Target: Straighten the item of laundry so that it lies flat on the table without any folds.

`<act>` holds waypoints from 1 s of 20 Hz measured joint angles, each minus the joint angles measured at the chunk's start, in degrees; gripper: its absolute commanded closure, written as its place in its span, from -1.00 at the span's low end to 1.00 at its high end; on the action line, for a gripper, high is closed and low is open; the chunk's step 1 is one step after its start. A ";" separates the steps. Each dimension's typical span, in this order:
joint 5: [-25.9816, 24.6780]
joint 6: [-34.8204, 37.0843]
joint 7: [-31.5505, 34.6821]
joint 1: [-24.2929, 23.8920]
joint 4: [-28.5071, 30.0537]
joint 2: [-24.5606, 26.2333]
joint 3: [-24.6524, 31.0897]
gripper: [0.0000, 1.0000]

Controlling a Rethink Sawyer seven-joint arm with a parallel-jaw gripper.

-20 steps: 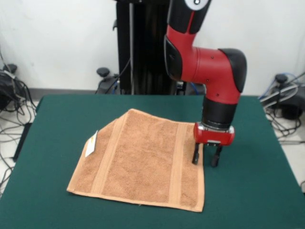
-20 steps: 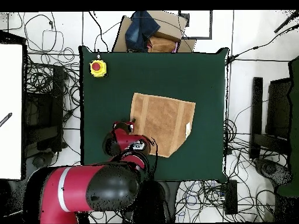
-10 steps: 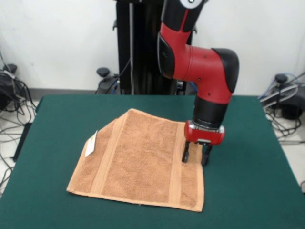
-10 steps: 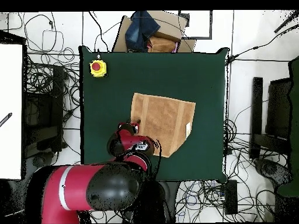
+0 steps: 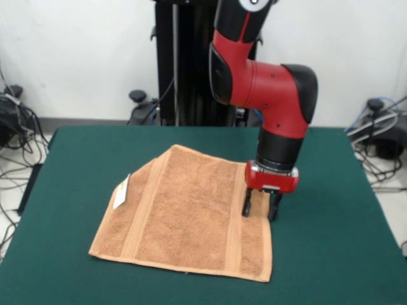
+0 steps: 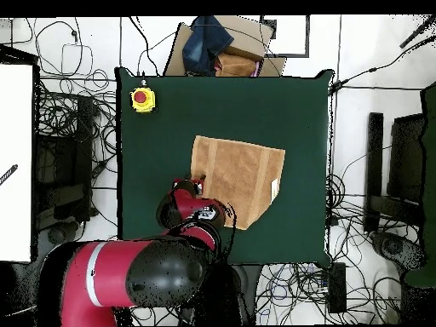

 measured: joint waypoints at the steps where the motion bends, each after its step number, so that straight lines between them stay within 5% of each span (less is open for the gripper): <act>1: 0.00 0.00 0.00 0.00 0.00 0.00 -0.01 -1.00; 20: -1.20 0.00 0.00 -1.17 0.00 -0.22 0.80 -1.00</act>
